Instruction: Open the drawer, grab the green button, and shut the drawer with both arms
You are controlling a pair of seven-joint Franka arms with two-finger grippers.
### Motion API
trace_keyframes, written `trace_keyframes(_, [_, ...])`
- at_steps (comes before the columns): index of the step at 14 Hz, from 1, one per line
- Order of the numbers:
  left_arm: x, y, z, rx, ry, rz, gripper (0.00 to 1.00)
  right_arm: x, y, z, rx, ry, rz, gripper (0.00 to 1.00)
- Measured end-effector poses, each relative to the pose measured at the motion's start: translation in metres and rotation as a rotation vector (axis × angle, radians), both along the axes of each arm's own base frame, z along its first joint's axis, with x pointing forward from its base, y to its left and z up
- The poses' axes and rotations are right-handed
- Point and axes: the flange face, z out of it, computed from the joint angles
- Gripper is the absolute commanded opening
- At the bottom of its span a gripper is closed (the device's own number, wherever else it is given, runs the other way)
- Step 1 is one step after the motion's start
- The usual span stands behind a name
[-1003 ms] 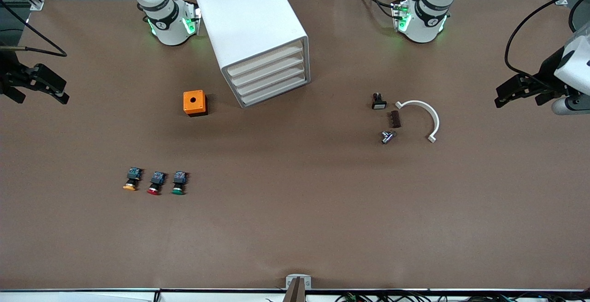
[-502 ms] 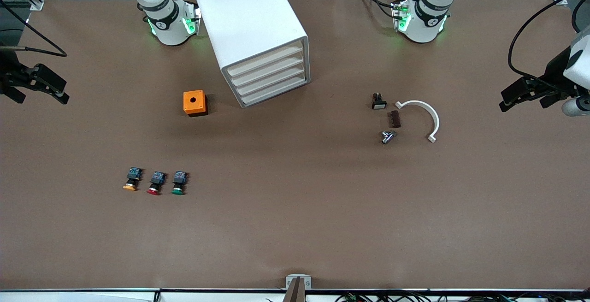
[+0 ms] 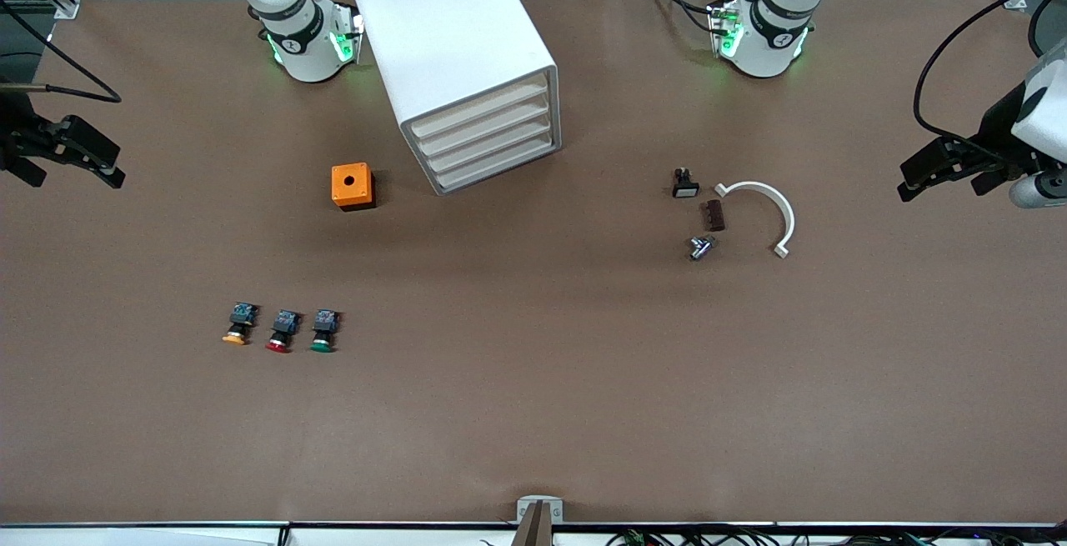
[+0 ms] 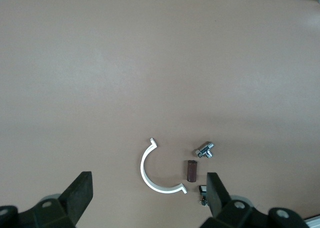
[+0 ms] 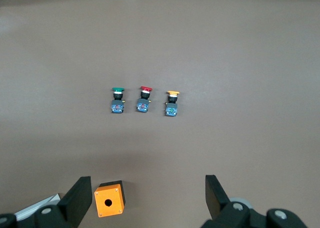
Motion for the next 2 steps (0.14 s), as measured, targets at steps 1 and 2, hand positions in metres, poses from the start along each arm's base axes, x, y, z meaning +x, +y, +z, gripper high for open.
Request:
trace_keyframes(1, [0.0,0.0,0.0,0.0,0.0,0.0,1.0,0.0,0.0,0.0,0.0,0.0,0.0,1.0])
trace_keyframes(2, [0.0,0.0001,0.0,0.0,0.0,0.0,1.0,0.0,0.0,0.0,0.0,0.0,0.0,1.0])
